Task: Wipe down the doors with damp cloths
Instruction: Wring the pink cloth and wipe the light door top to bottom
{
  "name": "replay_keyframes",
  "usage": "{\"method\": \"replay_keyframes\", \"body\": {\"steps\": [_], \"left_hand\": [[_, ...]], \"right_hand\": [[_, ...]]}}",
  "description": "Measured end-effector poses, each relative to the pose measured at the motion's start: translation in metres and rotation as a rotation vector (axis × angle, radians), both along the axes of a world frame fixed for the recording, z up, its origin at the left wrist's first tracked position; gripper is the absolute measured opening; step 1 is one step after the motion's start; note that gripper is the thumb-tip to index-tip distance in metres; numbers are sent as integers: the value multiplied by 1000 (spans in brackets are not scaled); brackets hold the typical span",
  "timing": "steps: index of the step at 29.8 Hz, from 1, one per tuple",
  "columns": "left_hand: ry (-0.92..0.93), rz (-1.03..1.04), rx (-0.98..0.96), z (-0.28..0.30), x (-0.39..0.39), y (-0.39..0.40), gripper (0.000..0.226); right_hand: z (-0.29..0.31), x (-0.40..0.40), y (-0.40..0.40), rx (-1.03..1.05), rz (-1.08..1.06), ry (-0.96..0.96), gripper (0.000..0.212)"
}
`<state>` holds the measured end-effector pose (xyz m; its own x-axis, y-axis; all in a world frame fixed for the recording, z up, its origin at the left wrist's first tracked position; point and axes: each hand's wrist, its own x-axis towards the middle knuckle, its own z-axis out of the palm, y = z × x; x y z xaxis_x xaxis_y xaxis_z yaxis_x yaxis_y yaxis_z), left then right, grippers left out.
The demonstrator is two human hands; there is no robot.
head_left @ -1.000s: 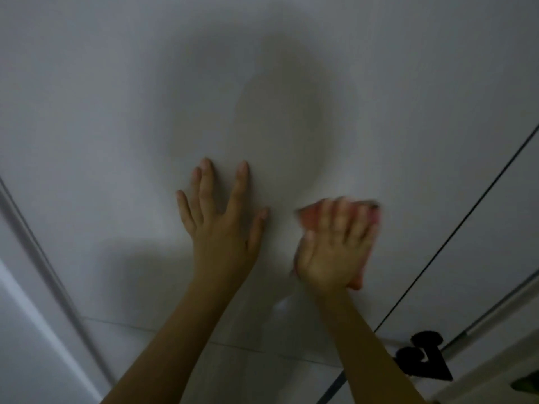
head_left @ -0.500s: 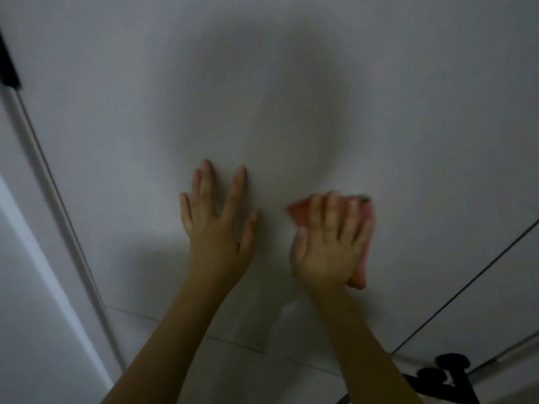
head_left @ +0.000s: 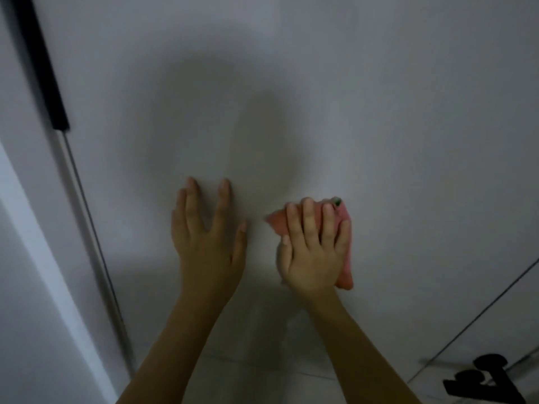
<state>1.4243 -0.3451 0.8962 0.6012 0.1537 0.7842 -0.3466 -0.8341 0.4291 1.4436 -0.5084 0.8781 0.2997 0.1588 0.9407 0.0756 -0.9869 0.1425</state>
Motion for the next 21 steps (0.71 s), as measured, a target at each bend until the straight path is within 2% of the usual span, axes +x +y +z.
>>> {"method": "replay_keyframes", "body": {"steps": [4,9,10,14,16,21], "left_hand": [[14,-8,59,2,-2,12,56],[47,-47,114,3,3,25,55],[39,-44,132,2,6,27,54],[9,-29,148,-2,10,27,54],[-12,-34,140,-5,12,27,55],[-65,-36,133,-9,19,25,56]], "right_hand": [[5,-3,-19,-45,36,3,55],[25,11,14,332,-53,-152,57],[24,13,23,333,-52,-145,57],[16,8,2,-54,-12,-57,58],[22,3,-19,-80,-20,-91,58],[33,18,3,415,-93,-232,55]]}}
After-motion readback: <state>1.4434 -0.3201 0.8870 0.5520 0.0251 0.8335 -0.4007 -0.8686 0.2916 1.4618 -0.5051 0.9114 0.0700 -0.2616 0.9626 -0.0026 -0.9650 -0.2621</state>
